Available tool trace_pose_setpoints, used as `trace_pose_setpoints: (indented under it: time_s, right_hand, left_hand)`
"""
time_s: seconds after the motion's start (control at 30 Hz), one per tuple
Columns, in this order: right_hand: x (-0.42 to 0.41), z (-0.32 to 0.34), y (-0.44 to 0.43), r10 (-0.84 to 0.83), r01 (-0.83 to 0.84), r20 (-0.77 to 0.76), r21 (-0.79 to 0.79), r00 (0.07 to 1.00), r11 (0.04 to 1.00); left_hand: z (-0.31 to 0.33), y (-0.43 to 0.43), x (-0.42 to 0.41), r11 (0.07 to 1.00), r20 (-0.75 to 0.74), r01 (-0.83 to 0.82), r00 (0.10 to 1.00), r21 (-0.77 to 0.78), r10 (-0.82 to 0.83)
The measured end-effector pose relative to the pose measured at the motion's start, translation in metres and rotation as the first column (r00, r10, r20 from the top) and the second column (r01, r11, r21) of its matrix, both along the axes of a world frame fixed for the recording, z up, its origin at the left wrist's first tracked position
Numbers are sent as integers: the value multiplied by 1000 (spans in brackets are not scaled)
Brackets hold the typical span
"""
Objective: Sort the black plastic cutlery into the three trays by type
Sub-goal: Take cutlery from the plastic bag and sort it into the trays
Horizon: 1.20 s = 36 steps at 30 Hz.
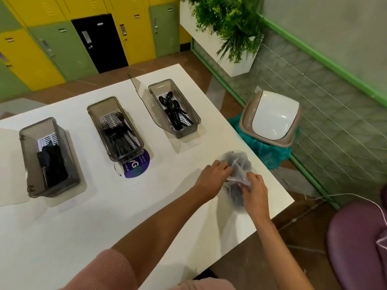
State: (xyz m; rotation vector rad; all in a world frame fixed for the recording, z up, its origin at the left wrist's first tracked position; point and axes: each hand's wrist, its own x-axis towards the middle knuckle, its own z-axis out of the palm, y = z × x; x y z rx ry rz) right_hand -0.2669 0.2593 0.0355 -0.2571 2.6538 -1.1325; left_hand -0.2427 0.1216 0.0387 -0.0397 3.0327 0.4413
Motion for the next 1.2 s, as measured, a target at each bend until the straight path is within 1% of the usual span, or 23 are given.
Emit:
trace_pose_setpoints:
  time_s: [0.07, 0.17, 0.27, 0.37, 0.47, 0.57, 0.7, 0.73, 0.8, 0.87, 0.9, 0.97, 1.0, 1.03, 1.07, 1.1, 1.13, 1.17, 1.2]
  right_hand:
    - [-1, 1, -10, 57, -58, -22, -28, 998, 998]
    - [-2, 9, -29, 181, -182, -40, -40, 983, 982]
    - [-2, 19, -51, 326, -328, -45, -53, 944, 943]
    - [4, 29, -79, 477, -479, -36, -62, 878, 876]
    - [13, 36, -106, 620, -620, -19, -51, 784, 783]
    - [23, 37, -132, 737, -733, 6, -98, 676, 673]
    - [36, 25, -161, 858, -850, 89, -119, 506, 513]
    - [39, 20, -166, 875, -869, 116, -112, 471, 482]
    - [45, 12, -173, 884, -881, 192, -133, 426, 453]
    - [50, 9, -177, 893, -894, 268, -174, 361, 413]
    - [51, 11, -178, 896, -901, 324, -207, 305, 382]
    - [46, 20, -177, 877, -891, 452, -315, 161, 326]
    - [42, 25, -180, 869, -872, 479, -365, 125, 327]
    - [37, 27, -184, 871, -843, 469, -399, 150, 360]
    - [35, 30, -190, 873, -804, 436, -426, 220, 415]
    - [33, 30, -199, 856, -753, 388, -433, 341, 496]
    - [31, 27, -210, 805, -691, 348, -415, 481, 592]
    - [30, 20, -223, 718, -613, 321, -375, 618, 695]
    - [30, 12, -237, 612, -521, 316, -328, 725, 788]
  left_hand:
    - [7, -13, 11, 1000, -45, -14, 999, -4, 14]
    - [12, -36, 32, 998, -101, -54, 993, 38, 57]
    - [14, -57, 55, 995, -100, -77, 992, 66, 83]
    - [19, -79, 80, 979, -68, -141, 986, 145, 152]
    - [27, -98, 108, 941, -28, -251, 964, 228, 265]
    - [30, -115, 143, 885, 31, -350, 933, 306, 358]
    - [28, -131, 181, 774, 141, -433, 898, 462, 417]
    - [26, -134, 188, 741, 169, -451, 888, 497, 427]
    - [23, -139, 200, 692, 218, -484, 871, 535, 441]
    - [19, -143, 209, 674, 268, -519, 853, 527, 447]
    - [17, -144, 211, 674, 289, -530, 847, 515, 446]
    - [15, -145, 214, 664, 309, -537, 843, 520, 440]
    - [15, -146, 214, 647, 307, -539, 841, 539, 446]
    - [16, -147, 213, 624, 294, -541, 837, 564, 461]
    - [18, -147, 213, 597, 273, -548, 827, 585, 492]
    - [19, -147, 211, 576, 241, -555, 812, 601, 531]
    - [19, -147, 209, 572, 198, -555, 800, 604, 567]
    - [19, -147, 207, 590, 149, -546, 796, 595, 586]
    - [18, -146, 205, 624, 103, -531, 802, 573, 588]
